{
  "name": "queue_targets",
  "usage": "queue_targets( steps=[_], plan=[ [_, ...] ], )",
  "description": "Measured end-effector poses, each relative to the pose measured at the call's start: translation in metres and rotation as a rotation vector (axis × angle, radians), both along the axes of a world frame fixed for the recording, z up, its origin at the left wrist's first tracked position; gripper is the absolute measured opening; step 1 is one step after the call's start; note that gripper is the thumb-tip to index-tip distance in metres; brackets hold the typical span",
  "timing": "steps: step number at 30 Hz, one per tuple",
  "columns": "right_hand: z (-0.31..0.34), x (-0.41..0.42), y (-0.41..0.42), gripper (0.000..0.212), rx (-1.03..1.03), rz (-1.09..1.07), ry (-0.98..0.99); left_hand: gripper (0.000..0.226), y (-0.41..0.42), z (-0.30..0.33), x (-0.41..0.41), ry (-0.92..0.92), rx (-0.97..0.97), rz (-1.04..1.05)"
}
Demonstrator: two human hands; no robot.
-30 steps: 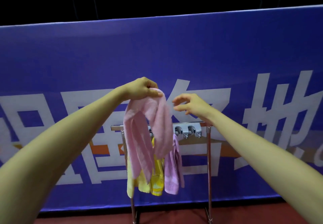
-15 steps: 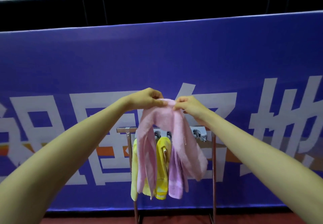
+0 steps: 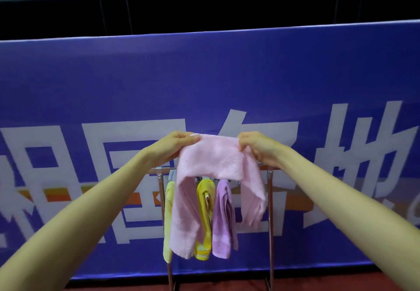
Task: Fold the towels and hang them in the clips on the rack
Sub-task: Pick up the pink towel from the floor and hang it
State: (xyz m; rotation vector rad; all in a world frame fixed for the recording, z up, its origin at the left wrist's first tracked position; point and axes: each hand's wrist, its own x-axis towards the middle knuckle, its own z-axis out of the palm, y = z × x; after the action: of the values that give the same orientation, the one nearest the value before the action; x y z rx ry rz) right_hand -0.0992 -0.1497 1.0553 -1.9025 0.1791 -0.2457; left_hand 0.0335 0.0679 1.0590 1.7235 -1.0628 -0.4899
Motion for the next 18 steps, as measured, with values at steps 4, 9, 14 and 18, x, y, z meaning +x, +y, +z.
queue_targets(
  steps=[4, 9, 14, 18],
  plan=[
    [-0.011, -0.004, -0.002, 0.011, -0.039, 0.264, 0.102, 0.037, -0.015, 0.005, -0.015, -0.043, 0.016, -0.044],
    [-0.022, -0.005, -0.006, 0.014, 0.038, 0.233, 0.02, 0.041, -0.028, -0.003, -0.026, -0.104, 0.097, -0.03],
    [-0.03, -0.006, -0.014, 0.012, 0.014, 0.245, 0.015, 0.022, -0.04, -0.02, -0.028, -0.081, 0.136, -0.003],
    [-0.04, -0.001, -0.024, 0.014, 0.012, 0.184, 0.013, 0.032, -0.055, -0.028, -0.025, -0.15, 0.199, 0.059]
  ],
)
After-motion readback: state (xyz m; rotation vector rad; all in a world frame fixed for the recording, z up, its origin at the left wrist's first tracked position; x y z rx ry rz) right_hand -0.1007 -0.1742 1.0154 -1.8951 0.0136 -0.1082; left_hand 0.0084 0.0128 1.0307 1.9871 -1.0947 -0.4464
